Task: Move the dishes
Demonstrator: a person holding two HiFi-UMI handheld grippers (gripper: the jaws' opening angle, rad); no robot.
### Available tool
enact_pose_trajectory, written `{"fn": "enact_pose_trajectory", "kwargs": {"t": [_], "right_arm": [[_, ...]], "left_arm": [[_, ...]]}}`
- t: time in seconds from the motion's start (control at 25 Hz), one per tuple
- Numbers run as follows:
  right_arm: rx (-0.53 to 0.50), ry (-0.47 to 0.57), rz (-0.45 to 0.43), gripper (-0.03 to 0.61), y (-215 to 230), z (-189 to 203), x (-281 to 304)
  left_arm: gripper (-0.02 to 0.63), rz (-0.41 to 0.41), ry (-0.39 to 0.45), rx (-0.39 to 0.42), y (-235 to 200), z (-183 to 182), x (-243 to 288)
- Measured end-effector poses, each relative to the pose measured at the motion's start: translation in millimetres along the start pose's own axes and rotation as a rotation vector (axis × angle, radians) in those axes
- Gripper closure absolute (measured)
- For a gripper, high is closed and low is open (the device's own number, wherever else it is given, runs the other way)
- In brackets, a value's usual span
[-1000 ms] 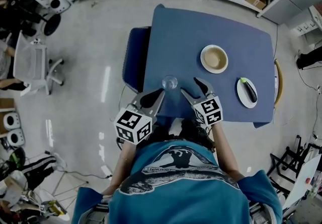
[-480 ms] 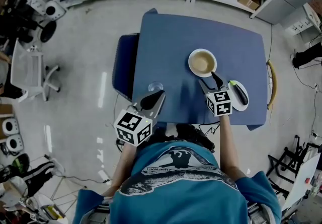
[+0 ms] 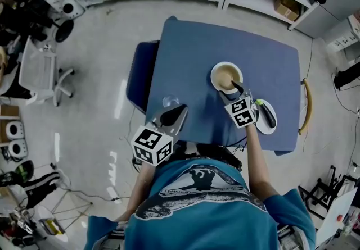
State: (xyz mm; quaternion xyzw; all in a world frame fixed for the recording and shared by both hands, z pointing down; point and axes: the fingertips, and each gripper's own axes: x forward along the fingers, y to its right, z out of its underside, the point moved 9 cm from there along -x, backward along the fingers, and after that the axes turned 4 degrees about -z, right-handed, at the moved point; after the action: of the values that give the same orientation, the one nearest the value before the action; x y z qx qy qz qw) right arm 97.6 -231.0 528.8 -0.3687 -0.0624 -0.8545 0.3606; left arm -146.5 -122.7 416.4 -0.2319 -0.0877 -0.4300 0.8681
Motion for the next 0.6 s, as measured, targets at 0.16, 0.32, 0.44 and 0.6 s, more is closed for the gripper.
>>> {"fn": "enact_pose_trajectory", "kwargs": {"t": [0.16, 0.32, 0.44, 0.6], "right_arm": [[-0.029, -0.049, -0.055, 0.385, -4.6, 0.3, 17.9], [-0.012, -0.109, -0.069, 0.494, -5.6, 10.4, 30.4], [-0.026, -0.114, -0.078, 0.526, -8.7, 10.6, 31.5], [-0.06, -0.109, -0.036, 0.547, -8.1, 5.0, 26.8]], "left_arm": [[0.6, -0.054, 0.009, -0.019, -1.2, -0.5, -4.5], [0.6, -0.09, 0.012, -0.034, 1.6, 3.6, -8.8], [0.6, -0.108, 0.009, -0.046, 2.1, 7.5, -14.2], [0.6, -0.124, 0.006, -0.053, -0.8, 10.4, -21.3]]}}
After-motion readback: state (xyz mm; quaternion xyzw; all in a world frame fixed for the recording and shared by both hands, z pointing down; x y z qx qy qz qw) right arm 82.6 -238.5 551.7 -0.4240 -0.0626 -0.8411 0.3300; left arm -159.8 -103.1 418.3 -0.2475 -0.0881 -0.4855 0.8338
